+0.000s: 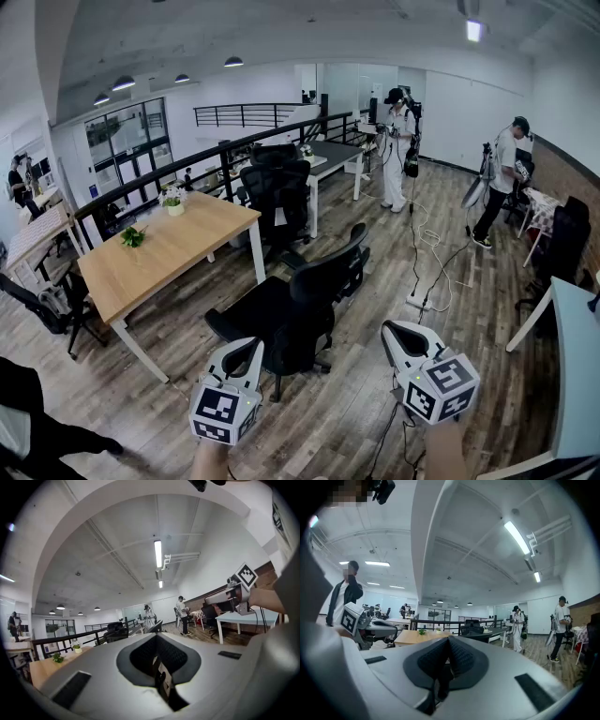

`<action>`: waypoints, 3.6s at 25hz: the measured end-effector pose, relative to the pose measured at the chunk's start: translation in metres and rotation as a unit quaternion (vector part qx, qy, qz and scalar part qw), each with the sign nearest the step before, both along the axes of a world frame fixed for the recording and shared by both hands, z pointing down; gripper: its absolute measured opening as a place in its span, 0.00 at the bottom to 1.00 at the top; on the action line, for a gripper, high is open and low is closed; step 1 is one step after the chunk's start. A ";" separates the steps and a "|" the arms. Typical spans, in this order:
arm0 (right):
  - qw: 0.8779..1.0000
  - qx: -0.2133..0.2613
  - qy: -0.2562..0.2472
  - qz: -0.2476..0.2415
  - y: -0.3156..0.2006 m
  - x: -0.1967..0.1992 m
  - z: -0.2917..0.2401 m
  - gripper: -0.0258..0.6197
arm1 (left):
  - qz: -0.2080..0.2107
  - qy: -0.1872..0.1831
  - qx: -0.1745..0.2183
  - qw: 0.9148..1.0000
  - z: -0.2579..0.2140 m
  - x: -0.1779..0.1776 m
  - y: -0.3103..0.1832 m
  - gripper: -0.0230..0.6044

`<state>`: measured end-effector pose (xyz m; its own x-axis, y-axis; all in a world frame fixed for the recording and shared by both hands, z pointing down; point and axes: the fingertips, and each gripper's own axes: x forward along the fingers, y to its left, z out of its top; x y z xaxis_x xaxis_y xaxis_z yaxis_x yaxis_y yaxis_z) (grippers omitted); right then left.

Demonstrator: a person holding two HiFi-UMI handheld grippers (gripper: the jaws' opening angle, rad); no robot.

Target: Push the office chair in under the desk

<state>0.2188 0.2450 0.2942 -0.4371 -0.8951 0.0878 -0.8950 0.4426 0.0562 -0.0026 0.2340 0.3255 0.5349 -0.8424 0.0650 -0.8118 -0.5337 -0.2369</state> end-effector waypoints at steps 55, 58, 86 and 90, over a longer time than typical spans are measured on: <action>0.999 -0.048 0.005 0.022 -0.221 0.027 0.050 0.06 | 0.010 0.017 -0.042 0.999 0.043 0.032 -0.206 0.04; 0.997 -0.064 0.026 0.024 -0.234 0.021 0.062 0.12 | 0.036 0.022 -0.042 0.998 0.044 0.033 -0.217 0.06; 0.988 -0.132 0.052 0.063 -0.295 0.038 0.138 0.49 | 0.221 -0.005 -0.088 0.971 0.092 0.075 -0.264 0.44; 0.986 -0.143 0.067 0.056 -0.299 0.043 0.150 0.51 | 0.226 -0.011 -0.091 0.970 0.098 0.081 -0.268 0.46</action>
